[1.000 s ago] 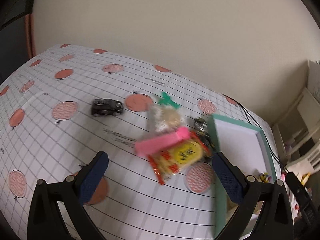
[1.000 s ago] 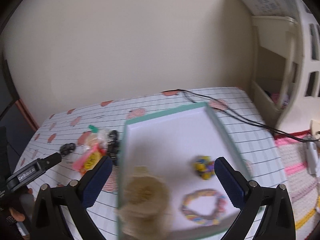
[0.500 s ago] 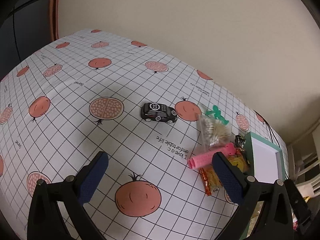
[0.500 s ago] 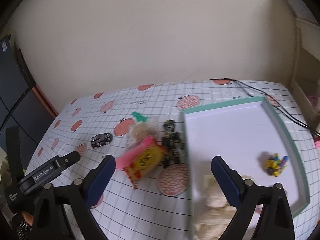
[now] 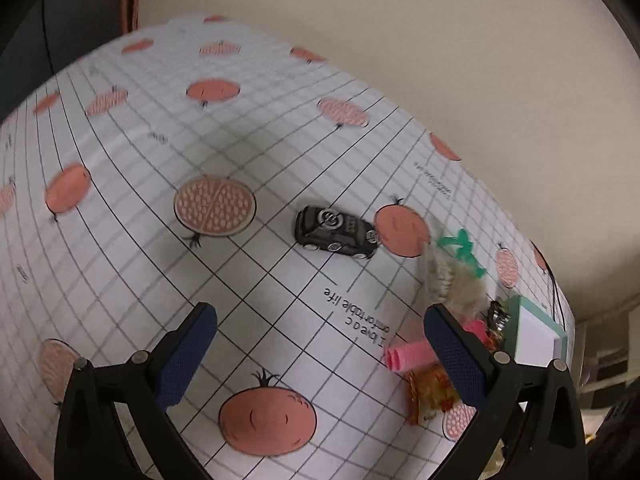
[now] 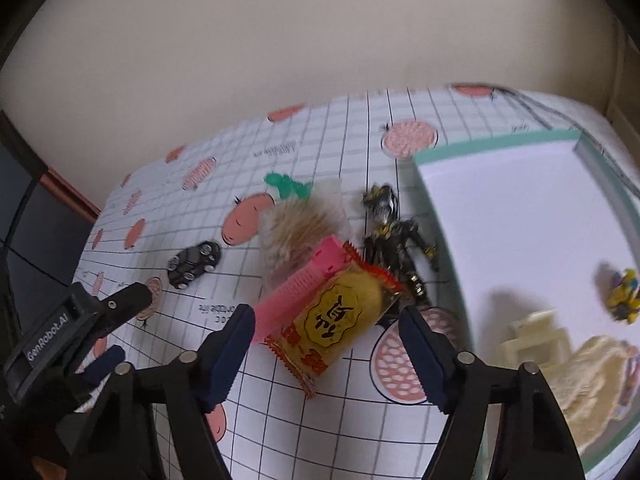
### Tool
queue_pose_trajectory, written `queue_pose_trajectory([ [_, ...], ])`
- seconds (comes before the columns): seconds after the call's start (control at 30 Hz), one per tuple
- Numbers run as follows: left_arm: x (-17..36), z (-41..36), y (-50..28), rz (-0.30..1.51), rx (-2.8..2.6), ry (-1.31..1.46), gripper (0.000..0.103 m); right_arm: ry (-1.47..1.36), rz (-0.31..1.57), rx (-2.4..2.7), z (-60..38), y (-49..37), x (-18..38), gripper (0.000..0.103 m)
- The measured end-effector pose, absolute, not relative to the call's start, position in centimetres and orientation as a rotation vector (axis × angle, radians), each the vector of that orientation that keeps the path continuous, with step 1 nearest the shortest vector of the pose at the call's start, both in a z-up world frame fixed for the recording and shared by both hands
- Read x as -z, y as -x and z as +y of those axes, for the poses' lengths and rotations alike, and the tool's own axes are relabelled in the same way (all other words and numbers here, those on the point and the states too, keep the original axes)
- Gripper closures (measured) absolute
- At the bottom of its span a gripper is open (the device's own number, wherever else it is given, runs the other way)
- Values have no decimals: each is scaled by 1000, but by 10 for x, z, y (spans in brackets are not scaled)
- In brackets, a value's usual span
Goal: Organize objects
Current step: 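Move both open grippers back toward the remaining pile, then grasp the yellow snack packet with the right gripper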
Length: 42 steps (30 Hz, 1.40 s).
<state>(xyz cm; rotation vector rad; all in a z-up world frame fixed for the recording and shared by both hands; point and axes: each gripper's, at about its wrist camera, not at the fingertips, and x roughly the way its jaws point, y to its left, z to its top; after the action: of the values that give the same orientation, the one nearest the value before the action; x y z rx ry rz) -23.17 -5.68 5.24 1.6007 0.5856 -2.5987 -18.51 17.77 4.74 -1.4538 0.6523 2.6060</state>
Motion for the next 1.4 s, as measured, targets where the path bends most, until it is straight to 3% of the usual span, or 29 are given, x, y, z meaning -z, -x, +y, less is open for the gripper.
queue_pose_trajectory([
  [0.27,-26,-40,252,470,2646,-1647,2,1519,778,-2532,175,202,-19,33],
  [0.43,-22,-34,253,465,2703,-1666,7,1527,725,-2535,174,201,-10,51],
  [0.6,-27,-19,254,425,2747,-1683,10,1541,694,-2549,180,194,-15,63],
  [0.9,-46,9,254,351,2856,-1656,12,1538,748,-2600,192,185,-38,65],
  [1.03,-46,19,254,301,2877,-1671,21,1496,766,-2632,199,183,-57,65],
  [1.4,-33,55,249,152,2919,-1737,22,1371,729,-2653,244,167,-89,65],
])
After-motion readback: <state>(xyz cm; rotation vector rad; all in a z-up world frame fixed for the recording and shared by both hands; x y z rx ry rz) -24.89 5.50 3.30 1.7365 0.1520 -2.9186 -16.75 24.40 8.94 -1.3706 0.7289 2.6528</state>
